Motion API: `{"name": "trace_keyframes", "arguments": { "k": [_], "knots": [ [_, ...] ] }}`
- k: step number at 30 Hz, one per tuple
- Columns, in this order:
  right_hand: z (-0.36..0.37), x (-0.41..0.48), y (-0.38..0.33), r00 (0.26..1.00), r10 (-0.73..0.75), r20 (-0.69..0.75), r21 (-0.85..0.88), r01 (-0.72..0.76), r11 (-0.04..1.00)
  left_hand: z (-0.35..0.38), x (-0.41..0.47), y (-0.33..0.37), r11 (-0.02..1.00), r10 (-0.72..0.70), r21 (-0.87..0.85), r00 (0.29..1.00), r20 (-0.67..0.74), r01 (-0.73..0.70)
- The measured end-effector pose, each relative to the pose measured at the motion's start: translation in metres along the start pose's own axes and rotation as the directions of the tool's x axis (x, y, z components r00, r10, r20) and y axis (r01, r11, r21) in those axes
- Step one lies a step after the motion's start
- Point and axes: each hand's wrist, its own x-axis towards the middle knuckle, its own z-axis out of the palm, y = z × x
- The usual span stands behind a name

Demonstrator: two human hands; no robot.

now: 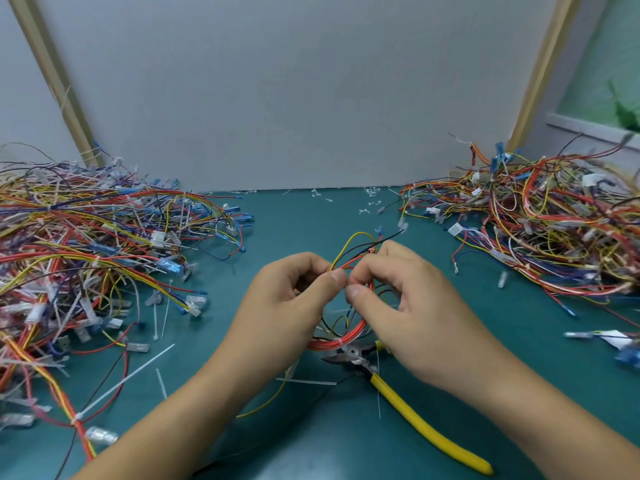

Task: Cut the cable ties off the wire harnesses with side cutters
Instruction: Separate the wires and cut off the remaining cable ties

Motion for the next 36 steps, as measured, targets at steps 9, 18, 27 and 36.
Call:
{"name": "trace_keyframes", "arguments": {
  "k": [9,18,27,36],
  "knots": [
    [0.004,0.008,0.008,0.998,-0.052,0.038,0.089,0.048,0.995,-0.007,0.005,-0.002,0.998,0.001,-0.065,1.000,-0.031,-0.003],
    [0.002,0.021,0.021,0.969,0.153,-0.193,0.438,-0.054,0.897,-0.015,0.007,0.015,0.943,-0.014,-0.331,0.991,-0.133,-0.031],
    [-0.022,0.046,-0.006,0.975,0.197,0.101,0.735,-0.207,0.646,-0.015,0.015,0.045,0.913,0.012,-0.406,0.997,-0.071,-0.040],
    [-0.022,0.061,-0.001,0.987,0.148,0.070,0.762,-0.148,0.631,-0.012,0.015,0.020,0.865,-0.073,-0.497,0.997,0.013,0.069]
  ]
}}
